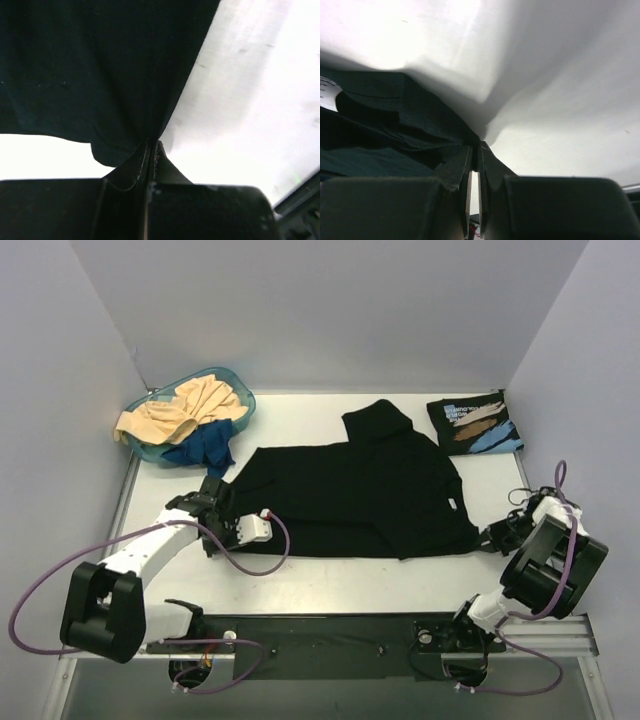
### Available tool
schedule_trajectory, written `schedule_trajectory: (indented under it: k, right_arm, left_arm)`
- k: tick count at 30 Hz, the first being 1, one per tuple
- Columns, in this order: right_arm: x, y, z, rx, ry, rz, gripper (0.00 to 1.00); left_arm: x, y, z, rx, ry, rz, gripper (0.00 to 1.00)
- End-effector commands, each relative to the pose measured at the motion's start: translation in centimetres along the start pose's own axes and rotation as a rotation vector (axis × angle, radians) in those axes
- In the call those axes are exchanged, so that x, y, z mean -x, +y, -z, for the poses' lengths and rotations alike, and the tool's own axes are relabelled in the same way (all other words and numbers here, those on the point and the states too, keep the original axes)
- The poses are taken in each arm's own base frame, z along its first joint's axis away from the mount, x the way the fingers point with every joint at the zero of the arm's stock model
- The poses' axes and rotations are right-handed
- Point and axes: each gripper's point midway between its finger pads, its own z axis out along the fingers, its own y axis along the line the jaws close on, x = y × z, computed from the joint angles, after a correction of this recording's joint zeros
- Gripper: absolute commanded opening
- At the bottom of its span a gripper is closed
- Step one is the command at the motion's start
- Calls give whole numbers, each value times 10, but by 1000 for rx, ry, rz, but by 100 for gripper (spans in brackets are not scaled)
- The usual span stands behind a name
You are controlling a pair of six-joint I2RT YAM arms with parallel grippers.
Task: Fold and stack the t-shirts
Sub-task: Fold the flattened tshirt in 1/3 of the way
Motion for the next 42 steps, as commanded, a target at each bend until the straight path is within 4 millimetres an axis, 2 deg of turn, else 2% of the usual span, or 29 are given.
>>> schedule_trajectory:
  k: [1, 3, 6, 10, 15, 16, 17, 18, 19, 20, 22, 25, 26, 27, 28, 29, 30, 31, 32, 33, 34, 35, 36, 37, 38, 39, 40, 41, 42]
  right_arm:
    - [-19, -30, 14, -35, 42, -86, 0]
    - [-28, -40, 11, -45, 72, -120, 0]
    - [-40, -56, 8, -36, 120, -236, 0]
    - [-34, -73, 21, -34, 91, -370, 0]
    - [-39, -86, 17, -44, 100, -470, 0]
    - [-38, -87, 18, -44, 98, -480, 0]
    - [-36, -89, 19, -49, 95, -489, 0]
    - [-36, -89, 21, -54, 99, -494, 1]
    - [-34, -93, 23, -75, 92, -502, 8]
    - [-33, -95, 25, -83, 88, -511, 23]
    - [-26, -100, 31, -106, 59, -526, 36]
    - [-11, -103, 41, -139, 3, -505, 40]
    - [-3, -99, 46, -133, -16, -494, 41]
    - [6, -90, 51, -131, -46, -440, 41]
    - [12, -86, 56, -146, -79, -399, 42]
    - [21, -71, 63, -147, -119, -305, 42]
    - [27, -66, 72, -172, -168, -247, 43]
    - [37, -46, 85, -164, -227, -139, 42]
    - [39, -39, 92, -193, -257, -69, 43]
    - [43, -11, 106, -169, -313, 70, 44]
    - [46, 0, 113, -178, -352, 144, 45]
    - [42, 36, 127, -129, -409, 314, 47]
    - [46, 51, 136, -131, -465, 385, 47]
    - [38, 90, 142, -73, -511, 549, 48]
    - [25, 120, 142, -16, -515, 654, 49]
    - [30, 146, 147, 17, -540, 721, 50]
    - [11, 172, 139, 103, -473, 800, 50]
    - [15, 200, 137, 138, -456, 852, 56]
    - [3, 218, 126, 173, -392, 903, 56]
  left_arm:
    - [-7, -60, 30, -225, 2, -28, 0]
    - [-1, -62, 34, -225, -30, -39, 0]
    - [6, -76, 42, -284, -46, -69, 0]
    - [8, -92, 54, -344, -21, -120, 0]
    - [9, -112, 61, -414, -28, -152, 0]
    - [6, -113, 59, -419, -19, -151, 4]
    - [5, -114, 59, -419, -11, -143, 31]
    - [6, -111, 59, -407, -7, -126, 45]
    - [6, -109, 61, -400, -3, -120, 55]
    - [9, -101, 65, -372, -7, -109, 61]
    - [16, -82, 77, -326, -47, -85, 68]
    - [29, -46, 91, -262, -118, -16, 73]
    - [43, -21, 101, -194, -177, 45, 74]
    - [57, 4, 105, -144, -214, 82, 74]
    - [66, 10, 107, -139, -238, 179, 74]
    - [81, 32, 107, -103, -272, 213, 71]
    - [94, 33, 108, -125, -302, 308, 69]
    - [110, 42, 105, -127, -341, 339, 67]
    - [125, 38, 102, -140, -349, 415, 66]
    - [132, 49, 94, -96, -349, 438, 66]
    - [146, 44, 90, -86, -347, 487, 66]
    - [150, 59, 83, -9, -347, 518, 66]
    - [160, 58, 81, 5, -353, 578, 67]
    - [163, 72, 75, 72, -355, 635, 67]
    - [165, 76, 73, 85, -359, 743, 68]
    - [162, 89, 68, 140, -337, 799, 68]
    - [161, 92, 64, 150, -320, 883, 68]
    - [158, 99, 60, 180, -296, 914, 68]
    - [158, 100, 57, 186, -284, 968, 68]
